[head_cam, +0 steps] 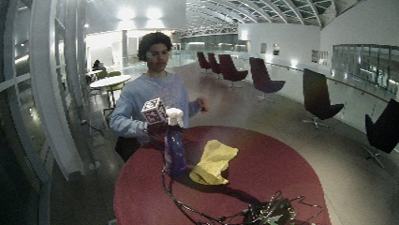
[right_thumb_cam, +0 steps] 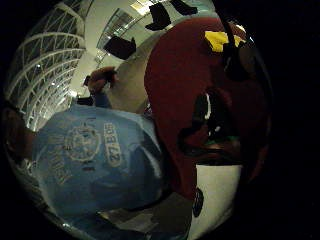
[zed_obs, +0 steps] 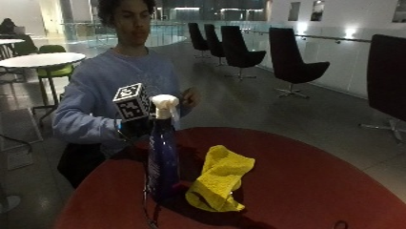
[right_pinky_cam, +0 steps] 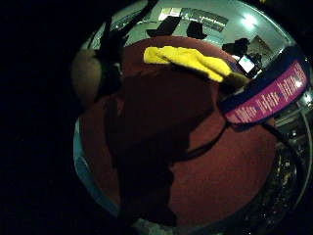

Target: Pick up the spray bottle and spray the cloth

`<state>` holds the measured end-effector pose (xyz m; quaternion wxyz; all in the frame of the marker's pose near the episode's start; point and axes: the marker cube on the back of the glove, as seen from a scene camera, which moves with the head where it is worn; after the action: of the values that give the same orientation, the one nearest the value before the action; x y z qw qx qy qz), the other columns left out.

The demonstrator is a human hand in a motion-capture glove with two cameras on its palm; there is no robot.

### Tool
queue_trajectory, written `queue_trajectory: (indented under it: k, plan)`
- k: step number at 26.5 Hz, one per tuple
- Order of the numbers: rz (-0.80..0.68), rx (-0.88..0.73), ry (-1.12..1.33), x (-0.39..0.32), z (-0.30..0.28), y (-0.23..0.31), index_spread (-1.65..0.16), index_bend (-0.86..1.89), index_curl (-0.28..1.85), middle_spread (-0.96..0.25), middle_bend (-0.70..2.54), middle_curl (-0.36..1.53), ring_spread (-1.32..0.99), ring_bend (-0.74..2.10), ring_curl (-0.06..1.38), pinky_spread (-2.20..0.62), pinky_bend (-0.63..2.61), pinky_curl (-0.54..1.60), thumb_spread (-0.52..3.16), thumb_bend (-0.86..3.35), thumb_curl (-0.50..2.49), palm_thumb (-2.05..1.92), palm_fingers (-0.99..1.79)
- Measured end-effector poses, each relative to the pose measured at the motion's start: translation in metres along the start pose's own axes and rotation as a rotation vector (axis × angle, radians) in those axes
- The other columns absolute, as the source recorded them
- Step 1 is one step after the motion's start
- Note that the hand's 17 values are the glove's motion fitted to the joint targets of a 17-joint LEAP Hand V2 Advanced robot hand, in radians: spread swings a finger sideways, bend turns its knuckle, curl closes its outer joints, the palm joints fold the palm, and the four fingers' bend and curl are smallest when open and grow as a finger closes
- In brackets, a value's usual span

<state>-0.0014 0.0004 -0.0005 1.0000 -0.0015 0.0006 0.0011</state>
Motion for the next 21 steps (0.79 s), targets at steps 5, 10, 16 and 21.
queue_trajectory:
  k: [5,10,16,21]
  plan:
    - [0.001,0.001,0.010,0.0012,-0.0023,-0.0009,-0.18,0.29,0.18,-0.03,0.31,0.16,-0.04,0.42,0.19,0.07,0.27,0.14,0.54,0.42,0.19,0.68,0.98]
    - [-0.002,-0.016,0.022,-0.0001,-0.0016,-0.0013,-0.21,0.26,0.25,-0.04,0.32,0.22,-0.04,0.39,0.24,0.09,0.24,0.19,0.70,0.40,0.24,0.72,0.96]
    - [0.015,-0.022,0.018,0.0013,-0.0006,-0.0001,-0.24,0.24,0.30,-0.05,0.33,0.27,-0.04,0.29,0.24,0.11,0.21,0.22,0.83,0.36,0.29,0.74,0.92]
    - [0.031,-0.025,0.006,0.0071,-0.0042,0.0040,-0.26,0.21,0.32,-0.05,0.33,0.30,-0.04,0.25,0.25,0.12,0.18,0.23,0.90,0.33,0.33,0.75,0.91]
